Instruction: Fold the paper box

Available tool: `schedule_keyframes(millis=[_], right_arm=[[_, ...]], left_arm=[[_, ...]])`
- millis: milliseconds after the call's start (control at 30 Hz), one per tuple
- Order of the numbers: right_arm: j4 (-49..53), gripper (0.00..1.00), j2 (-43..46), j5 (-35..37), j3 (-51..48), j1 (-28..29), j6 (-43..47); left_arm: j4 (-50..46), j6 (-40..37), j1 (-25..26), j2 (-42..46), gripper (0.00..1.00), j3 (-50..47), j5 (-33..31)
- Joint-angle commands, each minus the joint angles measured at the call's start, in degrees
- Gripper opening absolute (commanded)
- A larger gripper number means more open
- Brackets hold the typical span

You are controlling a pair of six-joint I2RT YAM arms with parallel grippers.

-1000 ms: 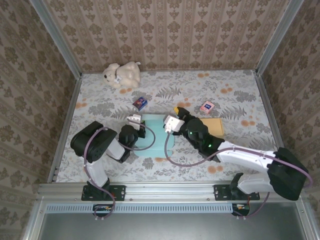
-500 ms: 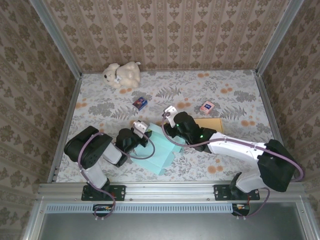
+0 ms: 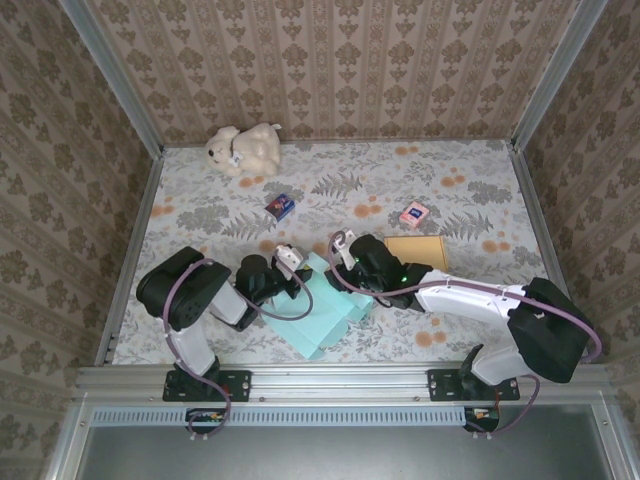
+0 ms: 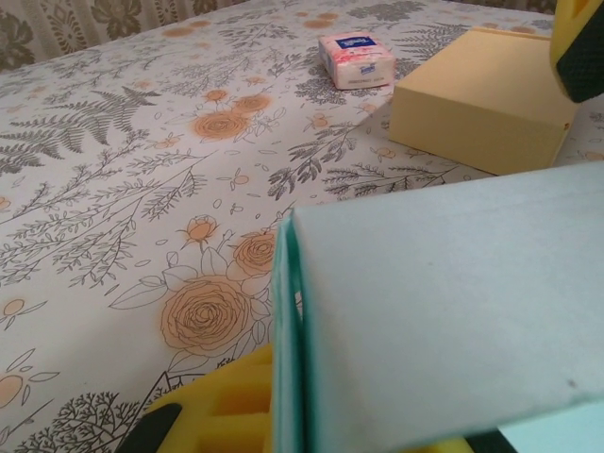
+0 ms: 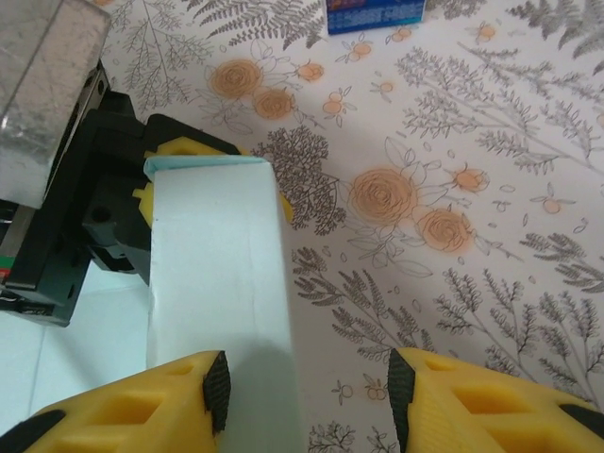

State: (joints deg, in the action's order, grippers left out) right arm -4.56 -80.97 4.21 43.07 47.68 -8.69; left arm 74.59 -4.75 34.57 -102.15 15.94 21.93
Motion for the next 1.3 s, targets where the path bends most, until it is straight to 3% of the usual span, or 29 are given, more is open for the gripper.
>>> schedule_keyframes(millis=[0,167,300,467,933,1067,1167,1267], right_arm=[[0.49,0.50,0.90,-3.93,-1.92,-0.93,-3.11],[-0.85,0.50,-0.81,-6.83,-1.94,-2.20,-5.31],[-2.35,0.50,-2.87,-8.17,-2.28,-2.16,-6.80],[-3.03,0.49,-4.65,-8.19,-2.58,-2.09,-7.79],[-2.45,0.45,-7.04,-6.50,-1.94,-0.84,-9.40],[-1.95,0.45,-6.64,-6.43,-1.87,-0.68,-9.37],[-1.78,0.45,-6.86,-6.49,-1.63,-0.68,-9.39],[-1.78,0.45,-7.39,-6.91,-1.27,-0.58,-9.41]], left_arm=[[-0.43,-2.92,0.59,-1.12,0.00,0.60,3.41],[-0.49,-3.21,0.59,-0.82,0.00,0.45,3.76],[-0.49,-2.71,0.80,-0.30,0.01,0.21,-0.01],[-0.58,-1.37,1.38,0.06,0.19,0.49,-5.62],[-0.59,0.37,2.28,4.84,0.42,-3.36,-8.05],[-0.57,-0.71,2.28,7.63,0.41,-6.41,-8.39],[-0.58,-1.22,2.19,9.20,0.33,-7.92,-8.71],[-0.58,-1.13,2.16,9.49,0.31,-7.28,-9.01]])
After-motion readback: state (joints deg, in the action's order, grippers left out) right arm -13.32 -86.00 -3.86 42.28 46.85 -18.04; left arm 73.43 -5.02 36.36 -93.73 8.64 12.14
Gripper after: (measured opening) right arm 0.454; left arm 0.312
